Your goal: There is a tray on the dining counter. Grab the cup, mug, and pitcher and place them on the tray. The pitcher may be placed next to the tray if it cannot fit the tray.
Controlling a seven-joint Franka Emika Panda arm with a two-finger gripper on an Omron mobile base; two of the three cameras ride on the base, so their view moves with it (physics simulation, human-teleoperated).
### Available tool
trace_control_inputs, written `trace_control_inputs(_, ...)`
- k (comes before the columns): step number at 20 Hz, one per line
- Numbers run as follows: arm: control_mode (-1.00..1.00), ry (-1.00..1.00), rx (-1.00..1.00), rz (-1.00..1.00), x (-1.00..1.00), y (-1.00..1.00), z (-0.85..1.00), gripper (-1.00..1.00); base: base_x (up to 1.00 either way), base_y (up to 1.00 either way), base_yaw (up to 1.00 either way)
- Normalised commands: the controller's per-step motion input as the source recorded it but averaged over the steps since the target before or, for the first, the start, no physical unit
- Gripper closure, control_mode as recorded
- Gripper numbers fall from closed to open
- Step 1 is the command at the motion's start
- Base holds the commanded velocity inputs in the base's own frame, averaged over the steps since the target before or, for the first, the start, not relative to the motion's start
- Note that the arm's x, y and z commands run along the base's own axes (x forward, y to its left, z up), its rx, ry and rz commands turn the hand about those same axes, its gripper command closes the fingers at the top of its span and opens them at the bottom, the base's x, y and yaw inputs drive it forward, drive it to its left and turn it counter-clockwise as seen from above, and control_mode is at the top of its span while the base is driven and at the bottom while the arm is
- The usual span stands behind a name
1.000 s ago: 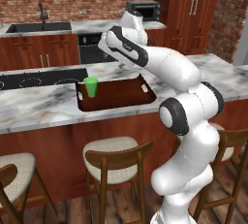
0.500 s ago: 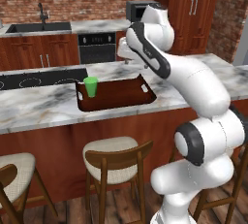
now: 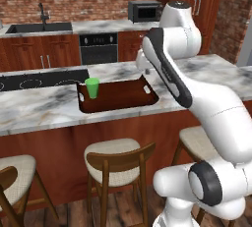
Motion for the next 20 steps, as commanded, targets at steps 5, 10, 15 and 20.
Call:
trace_control_inputs(5, -1.00, -0.11, -0.02, 0.05, -1.00, 0.00, 0.00, -1.00, 0.00, 0.00, 0.00)
trace_control_inputs(10, -1.00, -0.03, 0.01, 0.00, -1.00, 0.00, 0.04, -1.00, 0.00, 0.00, 0.00)
trace_control_inputs(15, -1.00, -0.06, 0.00, 0.00, -0.83, -0.23, 0.00, -1.00, 0.00, 0.00, 0.00)
trace_control_inputs(20, -1.00, -0.01, 0.00, 0.00, -0.47, -0.45, 0.00, -1.00, 0.00, 0.00, 0.00)
